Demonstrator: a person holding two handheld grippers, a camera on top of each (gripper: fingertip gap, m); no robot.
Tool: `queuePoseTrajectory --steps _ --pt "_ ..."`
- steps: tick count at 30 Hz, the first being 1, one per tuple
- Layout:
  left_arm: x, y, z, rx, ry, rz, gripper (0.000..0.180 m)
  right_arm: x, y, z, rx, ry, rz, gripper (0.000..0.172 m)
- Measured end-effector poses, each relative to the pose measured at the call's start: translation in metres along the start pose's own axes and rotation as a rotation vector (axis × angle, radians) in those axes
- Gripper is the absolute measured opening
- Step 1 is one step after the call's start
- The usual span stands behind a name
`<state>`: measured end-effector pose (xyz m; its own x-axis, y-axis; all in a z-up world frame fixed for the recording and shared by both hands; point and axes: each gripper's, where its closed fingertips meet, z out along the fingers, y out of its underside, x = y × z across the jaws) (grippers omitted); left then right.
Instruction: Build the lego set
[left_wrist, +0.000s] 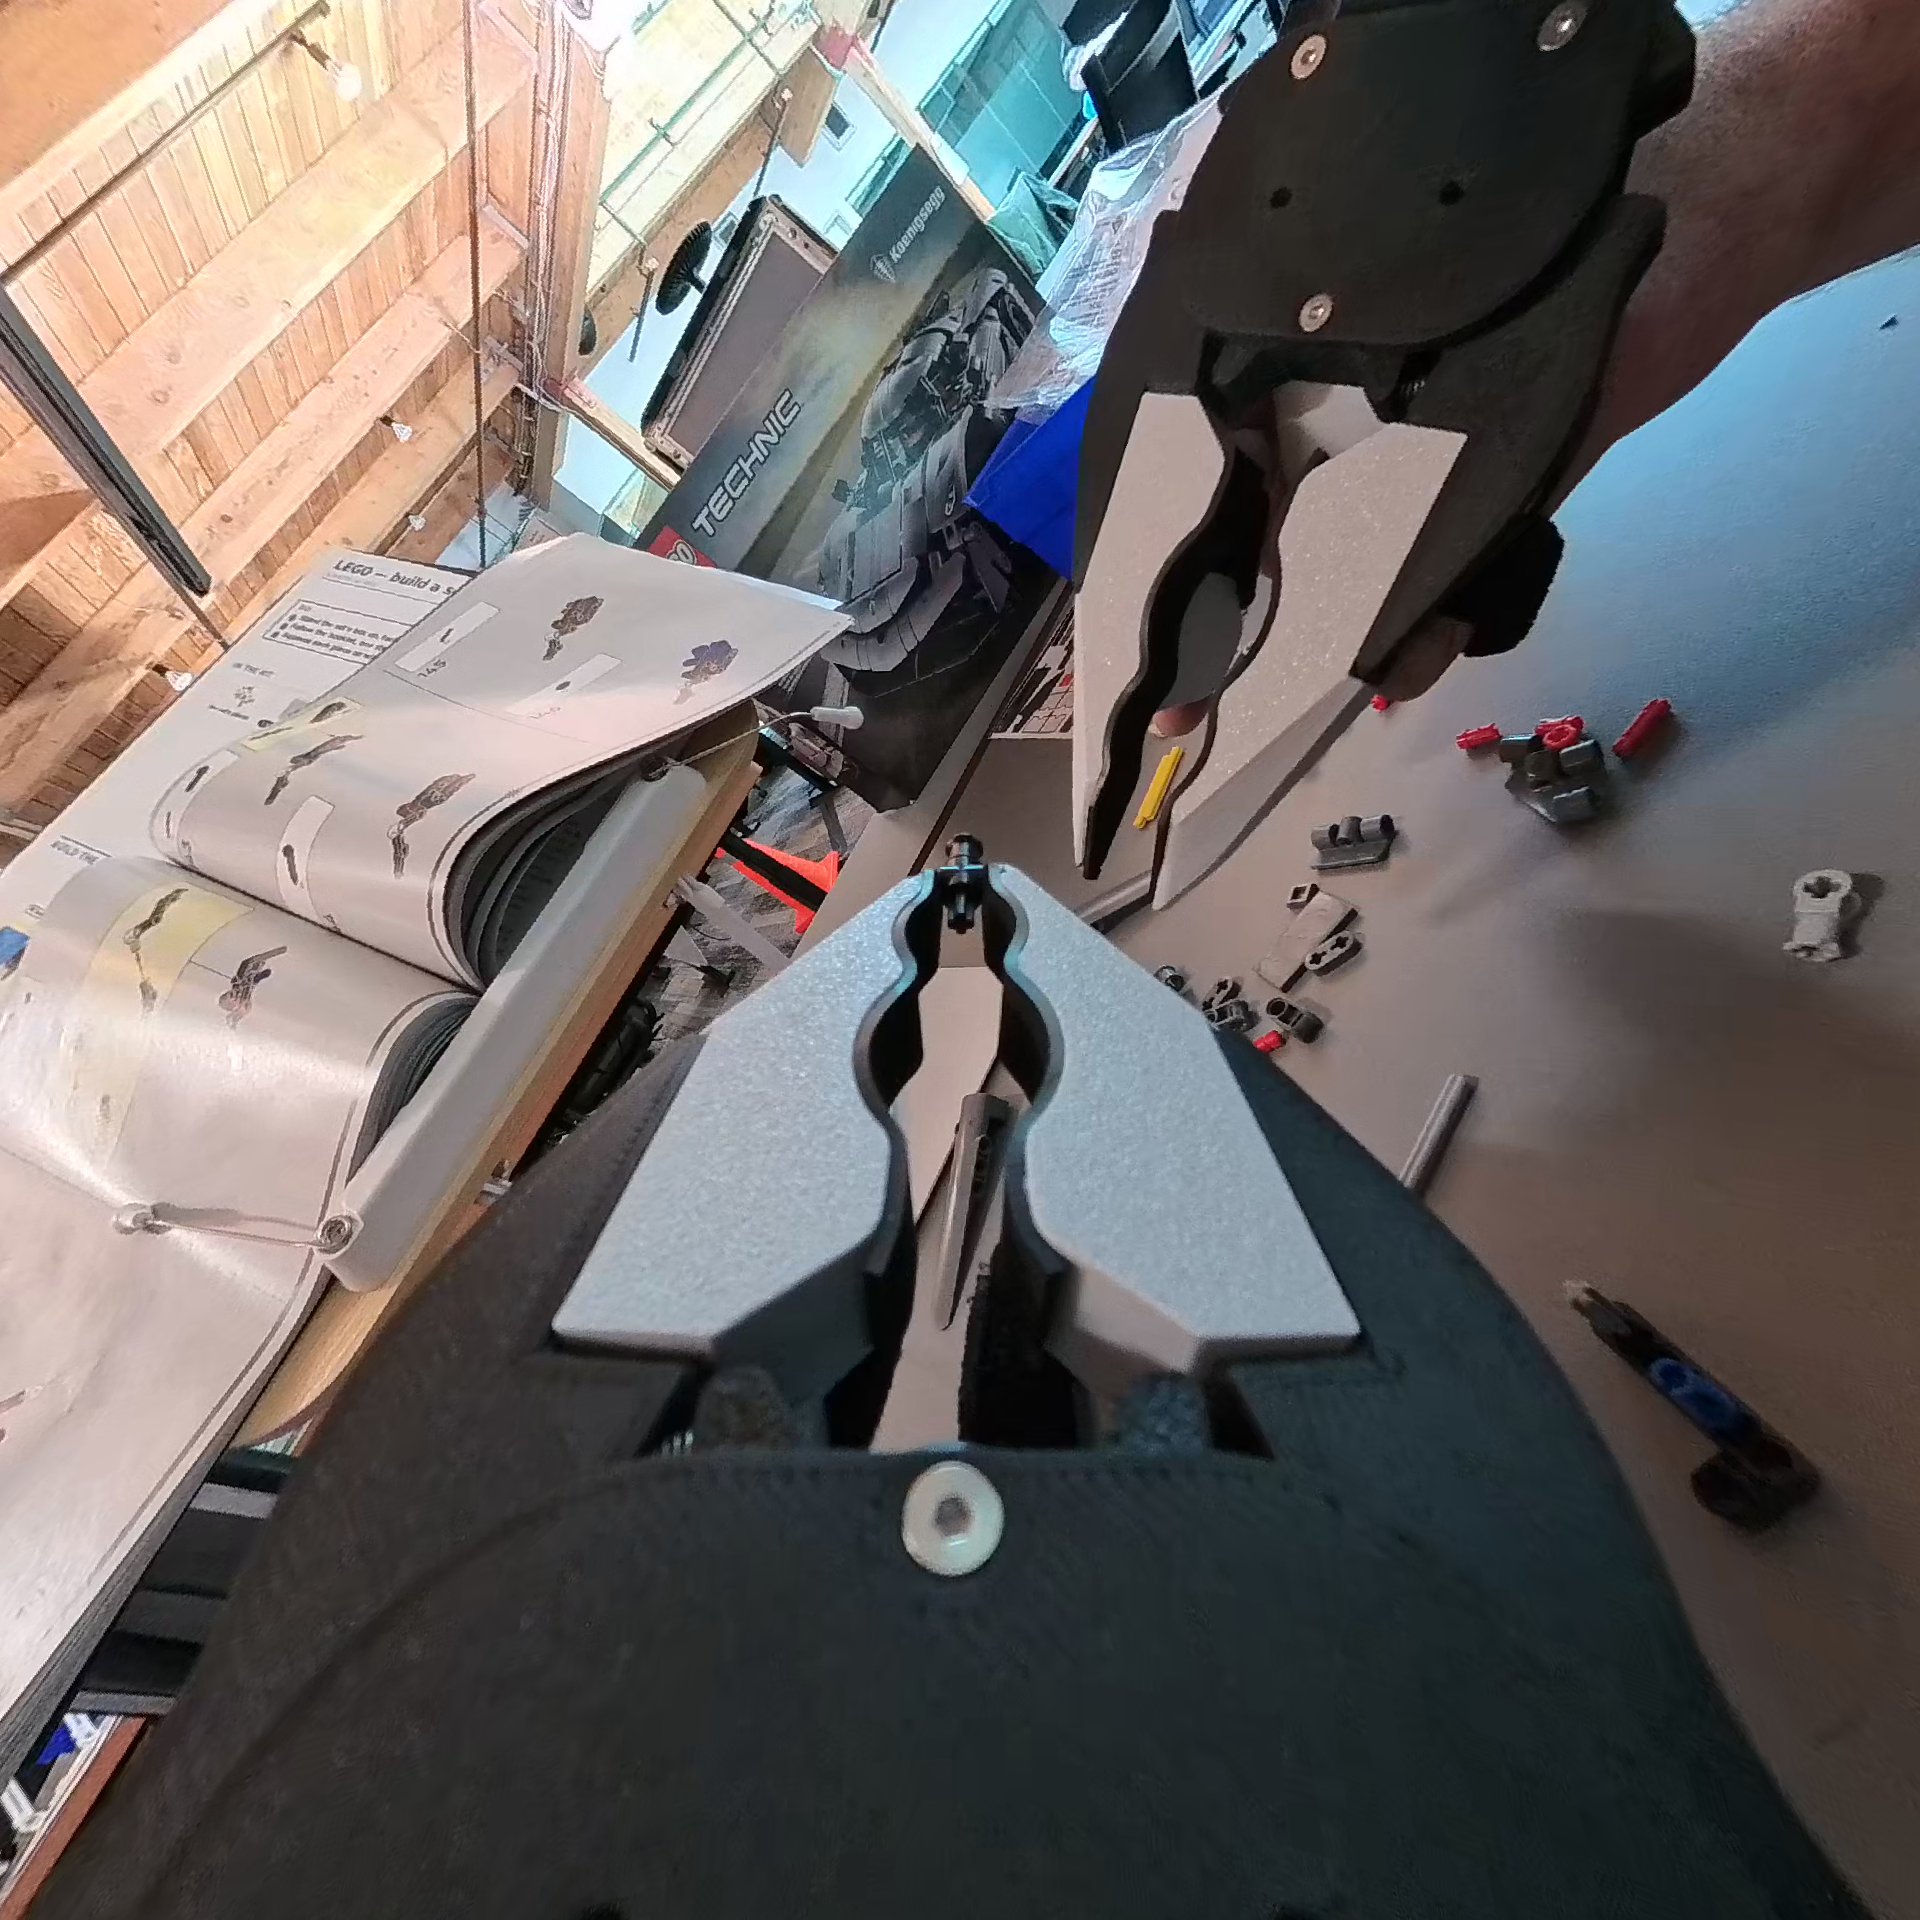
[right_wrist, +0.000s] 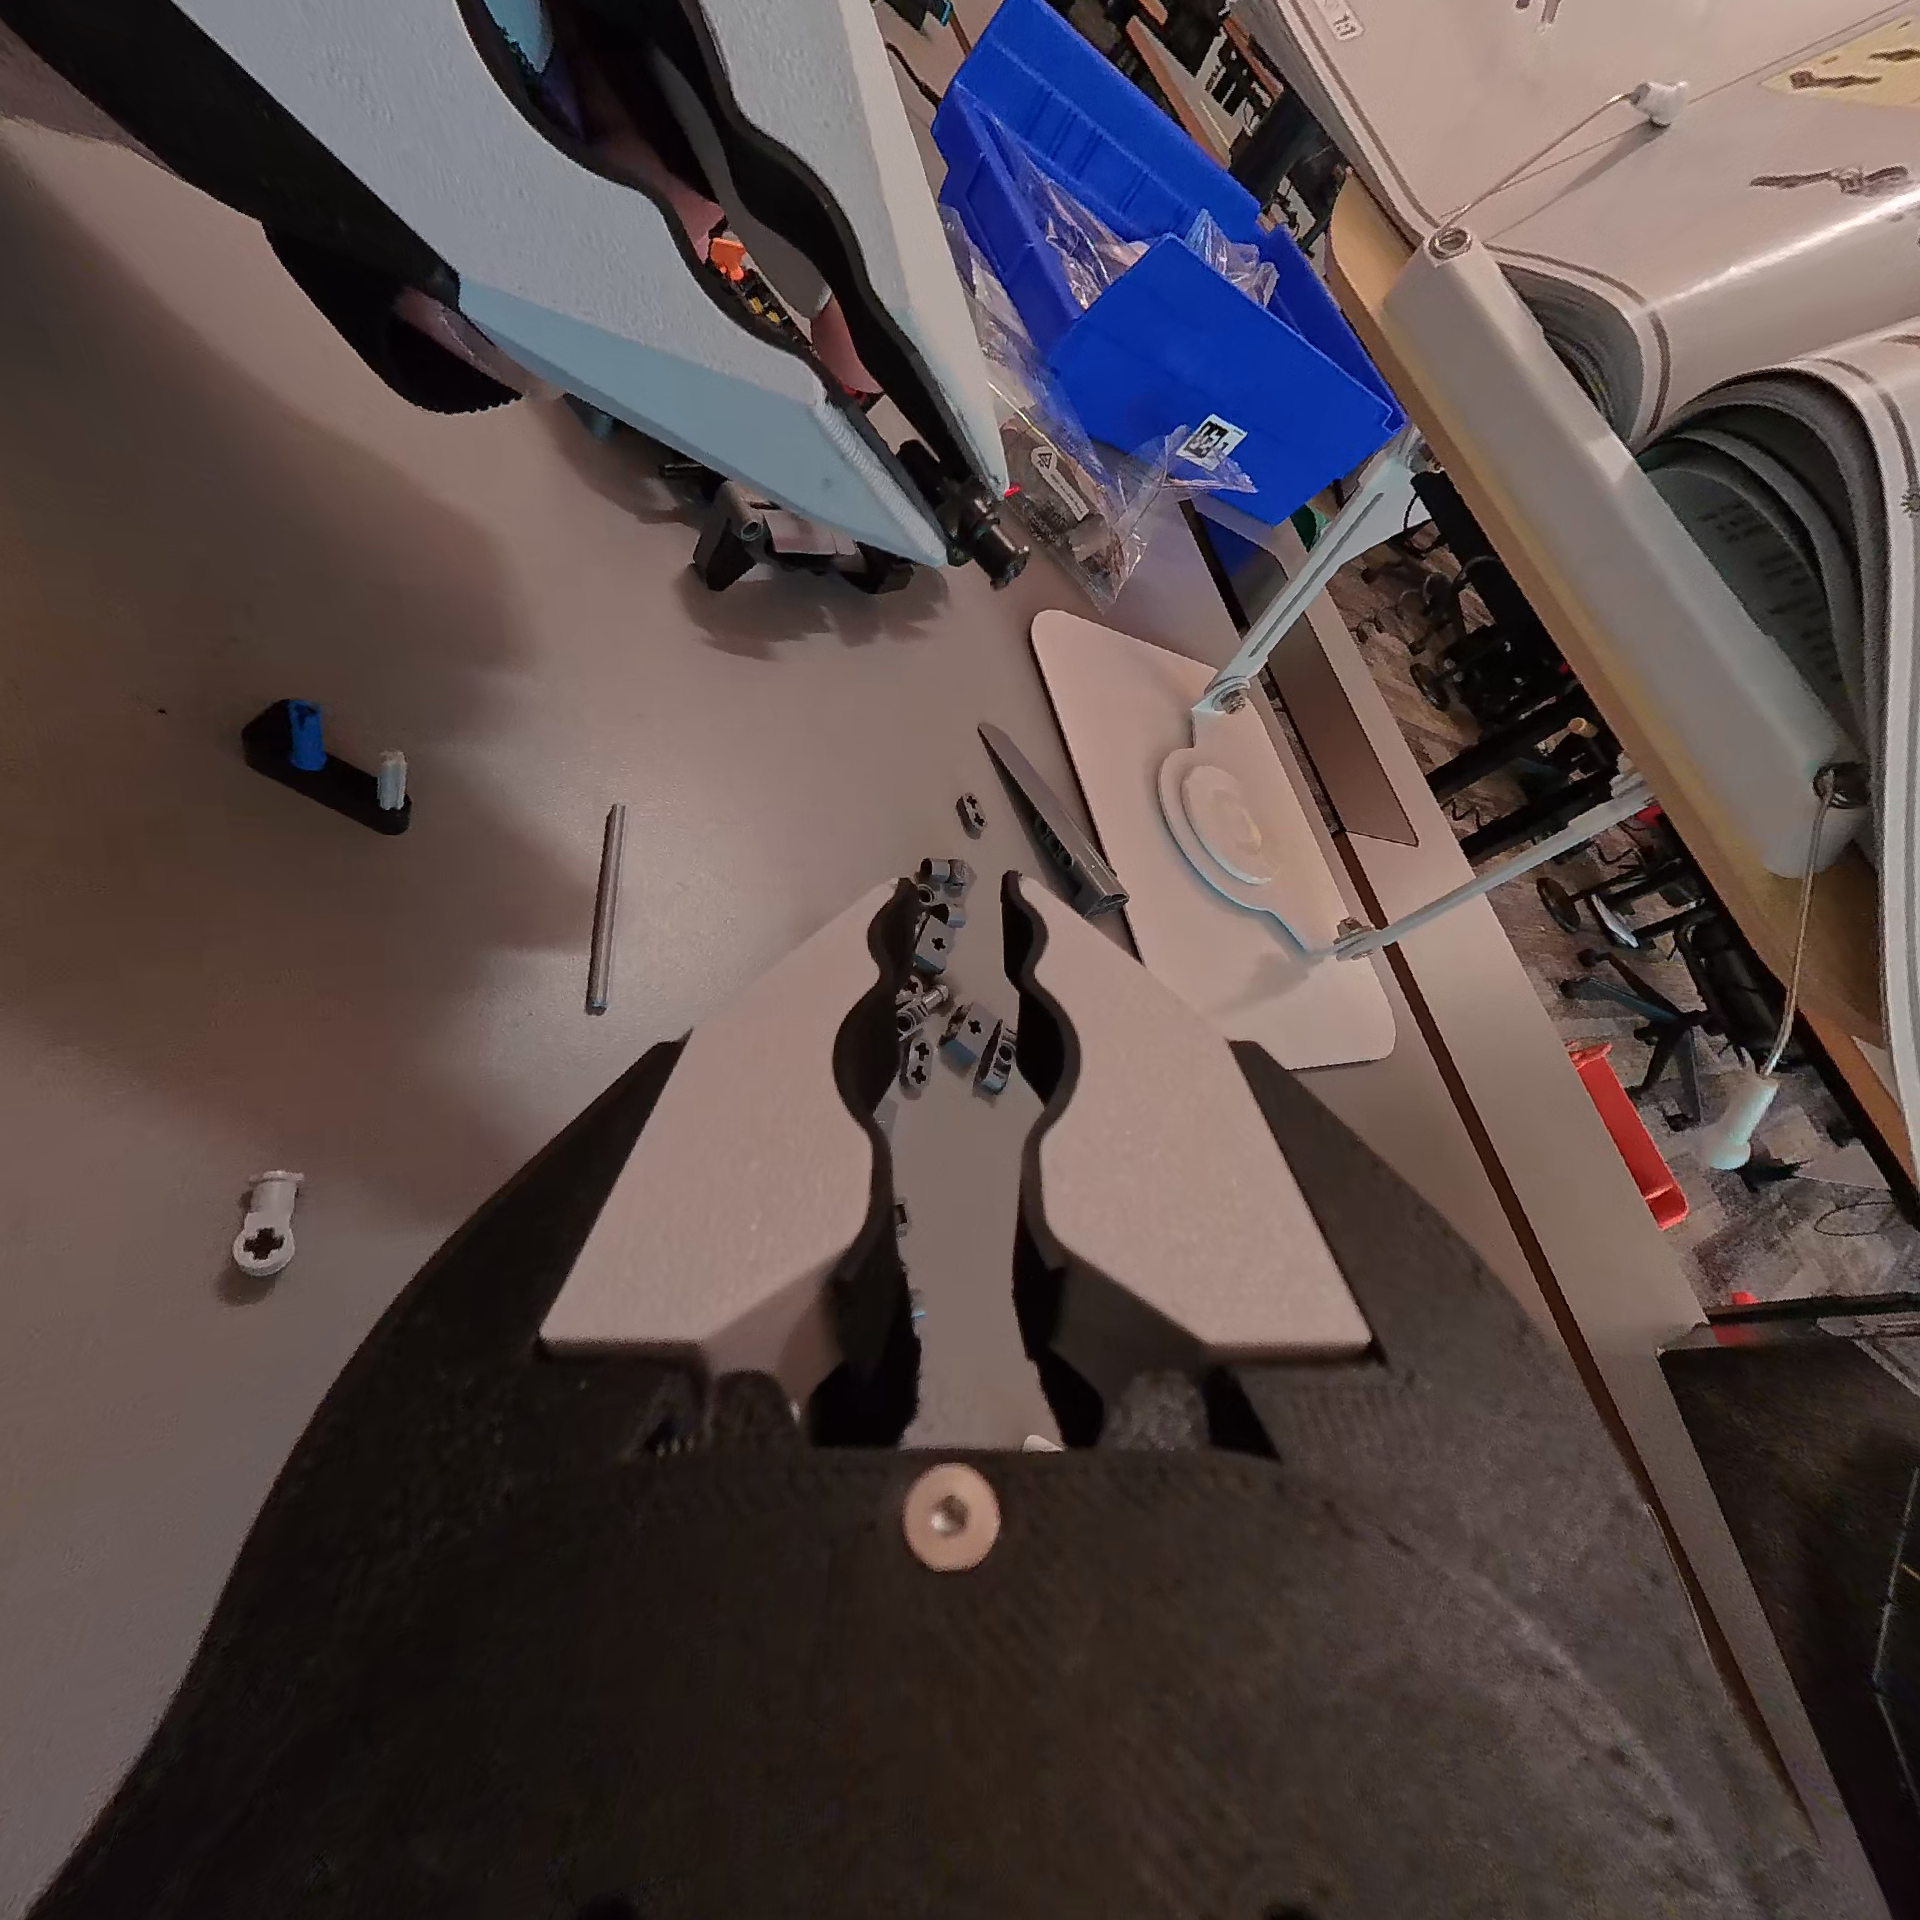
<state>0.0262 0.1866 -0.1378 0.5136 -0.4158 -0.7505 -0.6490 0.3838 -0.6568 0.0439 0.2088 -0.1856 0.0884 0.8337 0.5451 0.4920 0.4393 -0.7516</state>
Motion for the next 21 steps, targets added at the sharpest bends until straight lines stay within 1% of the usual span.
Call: queuePoseTrajectory --steps 9,17,21 --pt "-0.008 -0.003 -0.003 0.025 -0.030 -0.021 0.005 0.004 -0.004 -0.003 0.022 0.010 0.021 0.013" --pt "-0.011 -0.004 -0.004 0.038 -0.034 -0.037 0.005 0.010 -0.014 -0.010 0.100 -0.009 0.121 0.013" --pt "-0.011 -0.005 -0.005 0.043 -0.033 -0.035 0.005 0.012 -0.014 -0.011 0.100 -0.003 0.121 0.013"
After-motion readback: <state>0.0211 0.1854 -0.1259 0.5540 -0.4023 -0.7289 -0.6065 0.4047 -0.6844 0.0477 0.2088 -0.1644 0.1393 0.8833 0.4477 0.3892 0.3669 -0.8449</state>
